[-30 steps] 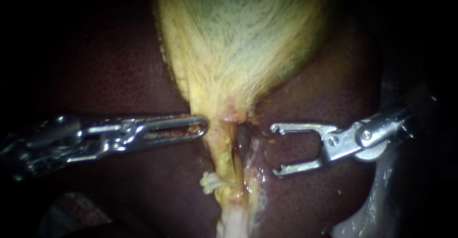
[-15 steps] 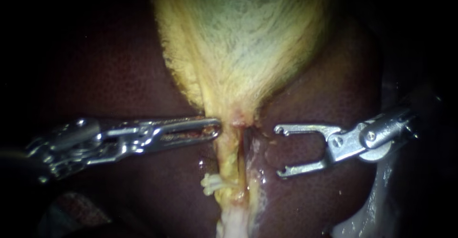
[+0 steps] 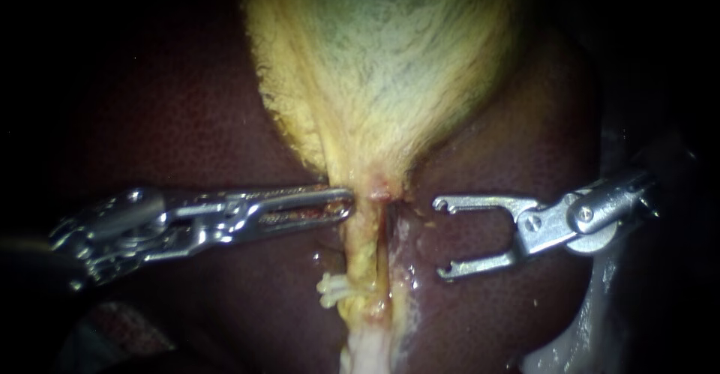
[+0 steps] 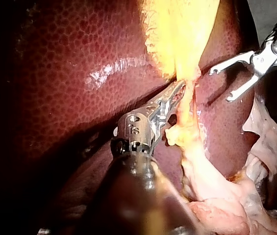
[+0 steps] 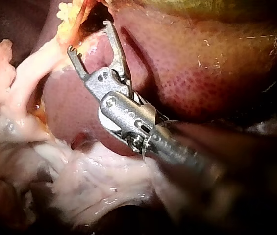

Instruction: Going back second clip left tube

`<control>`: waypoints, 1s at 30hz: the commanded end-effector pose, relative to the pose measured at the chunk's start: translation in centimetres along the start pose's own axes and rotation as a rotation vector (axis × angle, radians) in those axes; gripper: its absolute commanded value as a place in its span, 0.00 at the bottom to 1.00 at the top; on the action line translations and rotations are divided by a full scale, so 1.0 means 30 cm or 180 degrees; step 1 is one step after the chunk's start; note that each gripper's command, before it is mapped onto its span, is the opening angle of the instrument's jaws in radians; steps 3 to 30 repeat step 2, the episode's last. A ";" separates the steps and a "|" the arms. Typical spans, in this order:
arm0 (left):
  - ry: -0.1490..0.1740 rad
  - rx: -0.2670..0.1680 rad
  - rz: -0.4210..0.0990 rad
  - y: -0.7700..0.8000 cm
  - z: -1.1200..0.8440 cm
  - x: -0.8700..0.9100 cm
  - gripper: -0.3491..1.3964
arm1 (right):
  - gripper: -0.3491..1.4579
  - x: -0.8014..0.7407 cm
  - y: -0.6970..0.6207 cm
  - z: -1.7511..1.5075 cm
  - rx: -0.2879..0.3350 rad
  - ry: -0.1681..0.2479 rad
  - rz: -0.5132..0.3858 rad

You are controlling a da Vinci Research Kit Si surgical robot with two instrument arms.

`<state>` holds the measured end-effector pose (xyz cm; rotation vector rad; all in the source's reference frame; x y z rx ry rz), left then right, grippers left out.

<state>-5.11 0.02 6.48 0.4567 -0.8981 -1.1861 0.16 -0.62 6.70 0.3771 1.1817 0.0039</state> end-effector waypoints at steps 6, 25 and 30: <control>0.0000 0.0001 0.0001 0.0003 0.0002 -0.0001 0.04 | 0.52 -0.0001 0.0000 0.000 0.0000 0.0000 0.0000; 0.0000 0.0001 0.0001 0.0003 0.0002 -0.0001 0.04 | 0.52 -0.0001 0.0000 0.000 0.0000 0.0000 0.0000; 0.0000 0.0001 0.0001 0.0003 0.0002 -0.0001 0.04 | 0.52 -0.0001 0.0000 0.000 0.0000 0.0000 0.0000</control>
